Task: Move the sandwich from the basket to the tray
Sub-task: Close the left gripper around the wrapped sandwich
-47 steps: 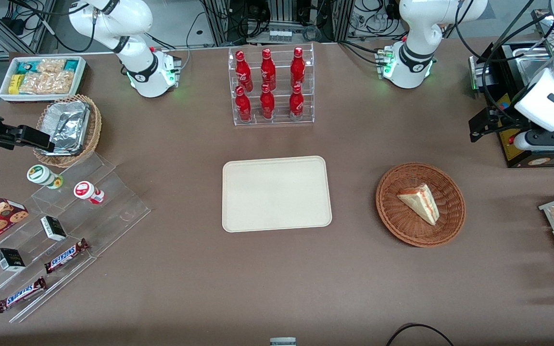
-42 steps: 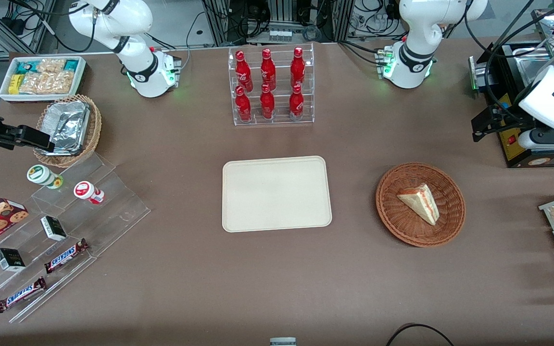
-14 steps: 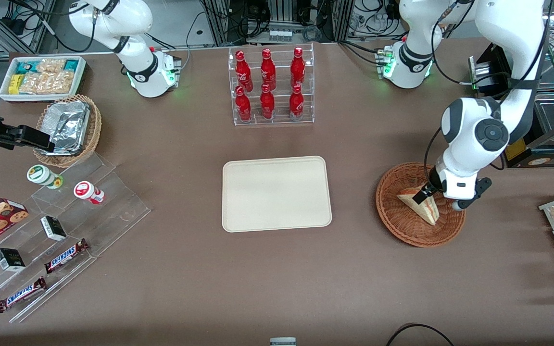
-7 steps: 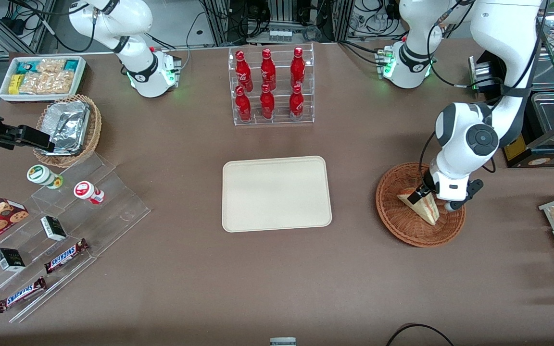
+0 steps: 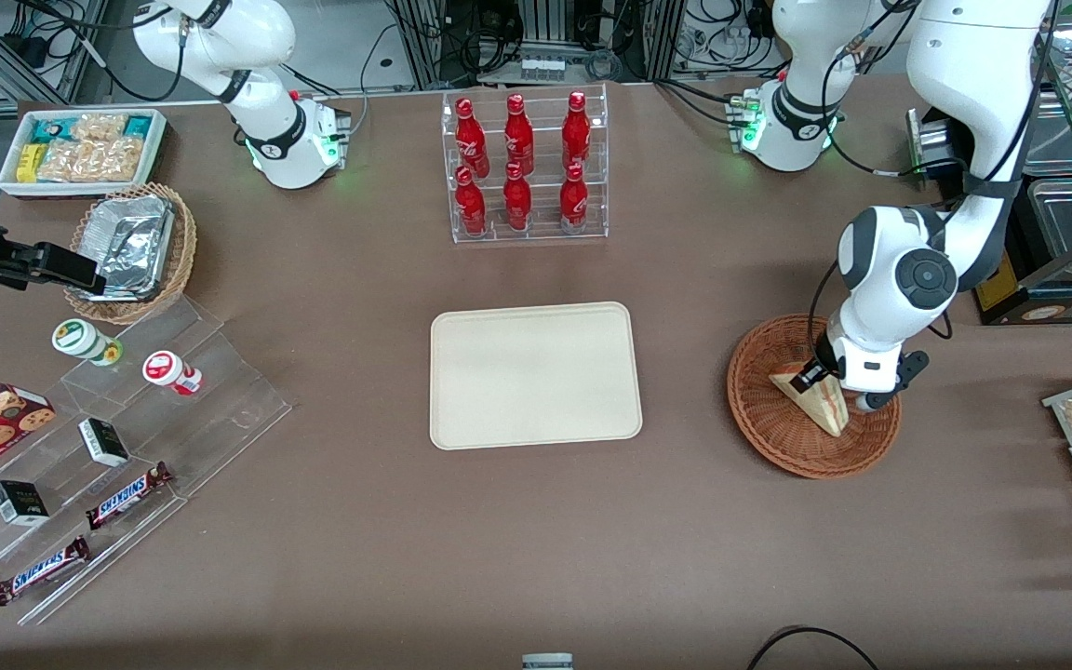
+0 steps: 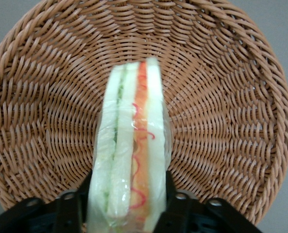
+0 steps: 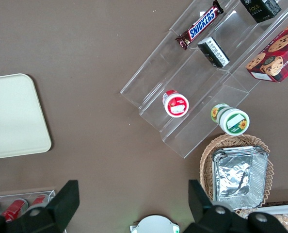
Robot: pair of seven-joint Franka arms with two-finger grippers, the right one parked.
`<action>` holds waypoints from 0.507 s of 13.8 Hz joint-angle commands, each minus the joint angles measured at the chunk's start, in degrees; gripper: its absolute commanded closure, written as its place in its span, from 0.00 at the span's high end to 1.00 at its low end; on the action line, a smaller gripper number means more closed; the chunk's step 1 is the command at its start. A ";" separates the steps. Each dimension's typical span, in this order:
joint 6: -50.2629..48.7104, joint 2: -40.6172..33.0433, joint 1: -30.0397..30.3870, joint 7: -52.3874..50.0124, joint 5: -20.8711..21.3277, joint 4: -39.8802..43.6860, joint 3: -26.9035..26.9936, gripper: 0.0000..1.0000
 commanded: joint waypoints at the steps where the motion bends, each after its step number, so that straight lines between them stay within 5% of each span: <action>1: 0.32 -0.22 -0.05 -0.38 0.15 1.41 0.20 0.00; 3: -2.21 -0.92 -0.13 -0.38 0.32 4.04 0.20 0.00; 7: -22.92 -0.92 -2.85 -0.29 3.65 20.09 -0.15 0.00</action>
